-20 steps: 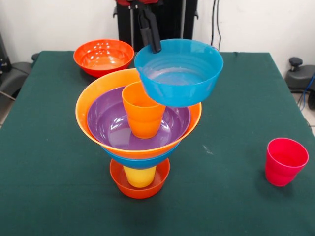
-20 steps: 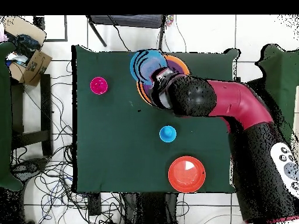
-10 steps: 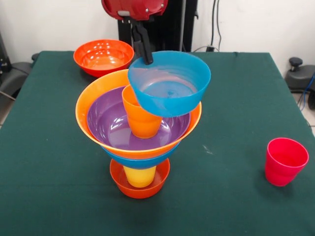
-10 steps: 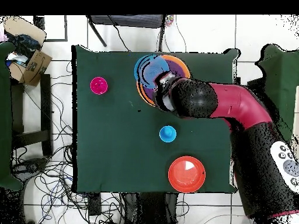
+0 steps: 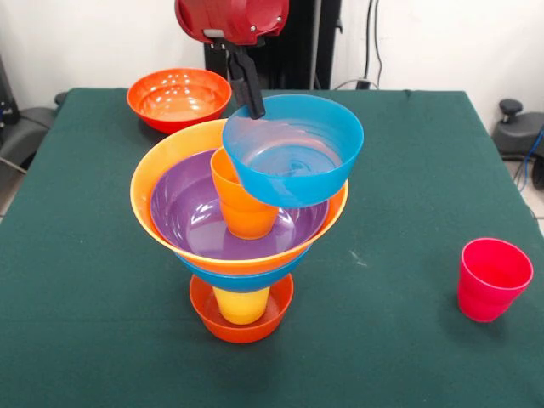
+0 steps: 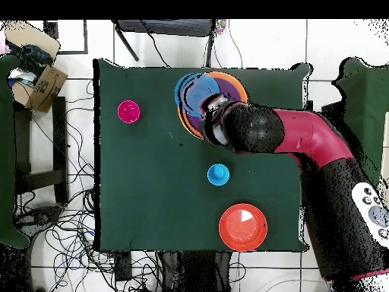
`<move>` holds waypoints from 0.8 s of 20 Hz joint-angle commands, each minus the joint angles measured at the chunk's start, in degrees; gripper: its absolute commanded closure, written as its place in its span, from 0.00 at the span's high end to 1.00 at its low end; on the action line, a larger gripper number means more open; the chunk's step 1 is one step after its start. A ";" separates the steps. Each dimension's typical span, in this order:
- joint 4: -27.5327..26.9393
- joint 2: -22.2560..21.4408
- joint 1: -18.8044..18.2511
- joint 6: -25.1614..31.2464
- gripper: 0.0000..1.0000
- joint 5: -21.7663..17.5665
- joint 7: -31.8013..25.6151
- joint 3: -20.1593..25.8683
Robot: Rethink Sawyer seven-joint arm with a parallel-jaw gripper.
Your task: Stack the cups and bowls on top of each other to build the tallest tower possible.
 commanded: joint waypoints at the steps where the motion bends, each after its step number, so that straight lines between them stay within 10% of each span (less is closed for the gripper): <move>1: 2.41 1.21 -1.30 3.06 0.00 -3.76 -16.18 3.28; 16: 1.81 0.98 -1.99 5.97 0.00 -5.14 -16.38 3.59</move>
